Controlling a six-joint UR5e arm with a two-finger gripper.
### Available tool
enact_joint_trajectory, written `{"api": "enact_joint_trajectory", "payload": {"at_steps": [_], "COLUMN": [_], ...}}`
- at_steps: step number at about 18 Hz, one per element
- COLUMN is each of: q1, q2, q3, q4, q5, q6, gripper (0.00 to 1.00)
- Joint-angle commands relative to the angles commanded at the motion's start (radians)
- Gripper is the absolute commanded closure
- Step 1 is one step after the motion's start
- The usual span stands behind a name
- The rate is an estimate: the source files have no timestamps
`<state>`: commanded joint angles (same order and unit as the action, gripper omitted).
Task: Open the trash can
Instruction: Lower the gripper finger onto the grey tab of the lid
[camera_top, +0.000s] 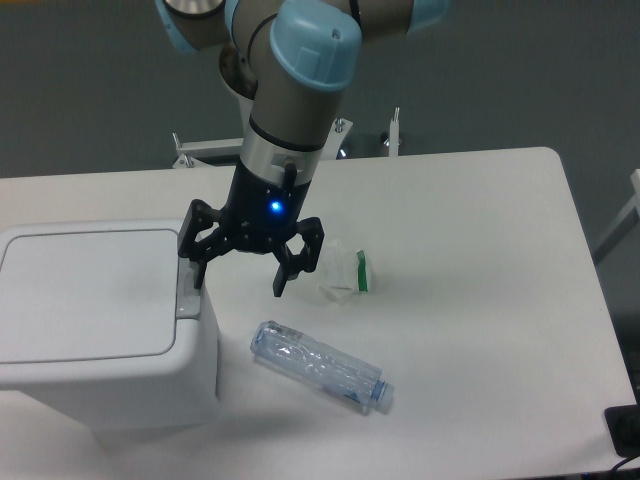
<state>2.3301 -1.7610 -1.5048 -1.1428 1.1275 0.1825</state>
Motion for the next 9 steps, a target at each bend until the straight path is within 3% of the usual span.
{"api": "enact_joint_trajectory", "payload": {"at_steps": [9], "q1": [-0.002], "q2": [-0.008], "q3": [0.0], "q4": [0.002], "q5": [0.002], "q6": [0.002], "gripper": [0.0]}}
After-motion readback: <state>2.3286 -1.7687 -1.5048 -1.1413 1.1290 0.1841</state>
